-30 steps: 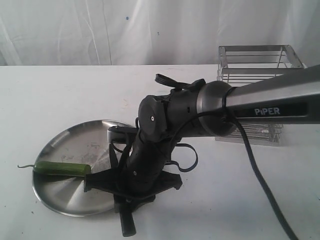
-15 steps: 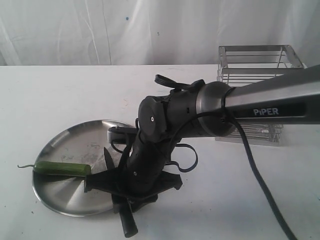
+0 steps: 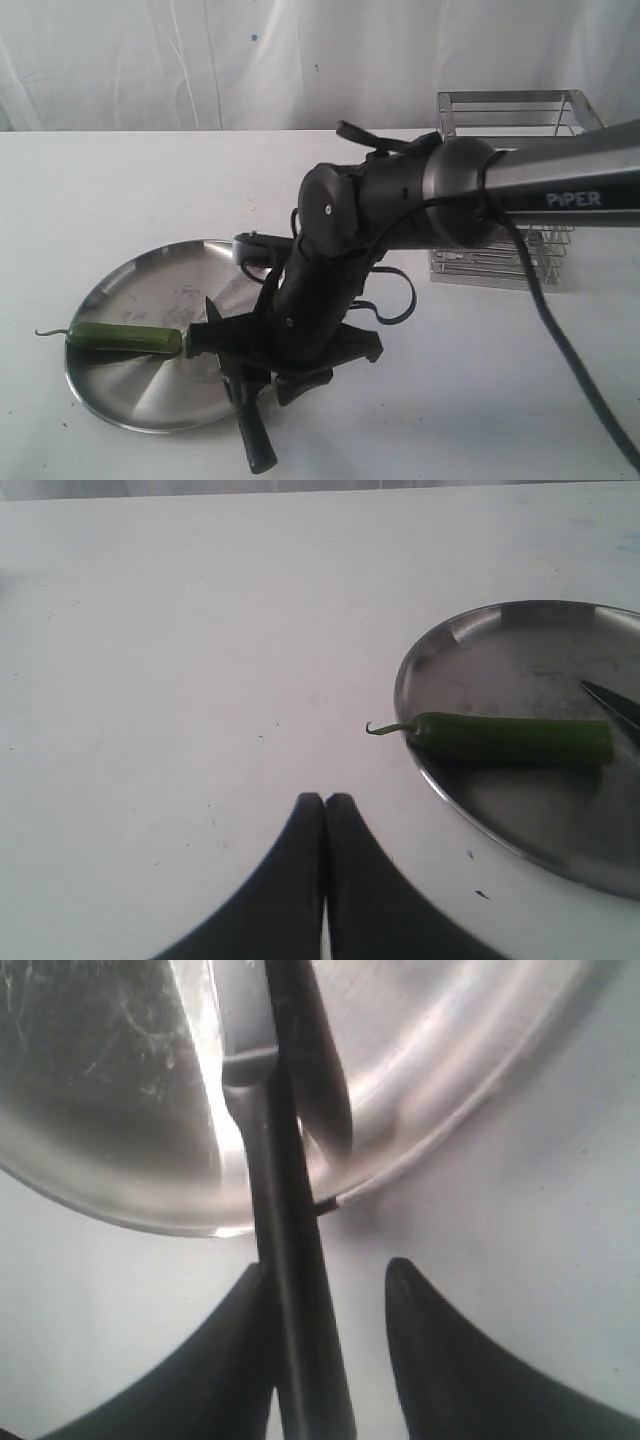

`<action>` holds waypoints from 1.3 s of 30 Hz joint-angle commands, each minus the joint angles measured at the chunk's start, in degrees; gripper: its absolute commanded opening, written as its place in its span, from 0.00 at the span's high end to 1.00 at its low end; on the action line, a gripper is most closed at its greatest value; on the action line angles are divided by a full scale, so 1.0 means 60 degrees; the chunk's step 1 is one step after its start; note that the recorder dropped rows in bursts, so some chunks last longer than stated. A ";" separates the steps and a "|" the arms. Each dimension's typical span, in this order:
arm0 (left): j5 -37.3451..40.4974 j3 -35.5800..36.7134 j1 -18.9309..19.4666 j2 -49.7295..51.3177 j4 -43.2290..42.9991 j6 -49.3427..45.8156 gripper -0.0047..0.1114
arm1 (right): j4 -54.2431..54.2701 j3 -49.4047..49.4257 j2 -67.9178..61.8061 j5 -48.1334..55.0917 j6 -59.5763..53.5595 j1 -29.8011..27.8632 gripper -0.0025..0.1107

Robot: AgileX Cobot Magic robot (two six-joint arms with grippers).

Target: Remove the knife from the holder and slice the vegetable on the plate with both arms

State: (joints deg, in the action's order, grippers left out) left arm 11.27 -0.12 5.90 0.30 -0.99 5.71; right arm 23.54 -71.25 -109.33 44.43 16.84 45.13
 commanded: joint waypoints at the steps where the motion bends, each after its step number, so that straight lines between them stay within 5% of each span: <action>1: -0.0006 0.0021 -0.0067 -0.0050 0.0041 0.0005 0.96 | -0.0210 -0.0039 0.0559 0.0787 -0.0251 -0.0601 0.67; 9: -0.0006 0.0021 -0.0067 -0.0050 0.0041 0.0005 0.96 | 0.1854 -0.0039 0.1008 0.4201 -0.4973 -0.2544 0.67; 16: -0.0006 0.0021 -0.0067 -0.0050 0.0041 0.0005 0.96 | 0.6146 0.0308 0.0561 0.4255 -1.0382 -0.3829 0.67; 30: -0.0006 0.0021 -0.0067 -0.0050 0.0041 0.0005 0.96 | 0.7589 0.2688 0.0282 0.4255 -1.2200 -0.4033 0.67; 39: -0.0006 0.0021 -0.0067 -0.0050 0.0041 0.0005 0.96 | 0.7617 0.2746 -0.0394 0.3714 -1.2236 -0.3778 0.50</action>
State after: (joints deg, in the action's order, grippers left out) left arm 11.27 -0.12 5.90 0.30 -0.99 5.71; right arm 68.78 -55.02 -111.47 68.88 -55.52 21.88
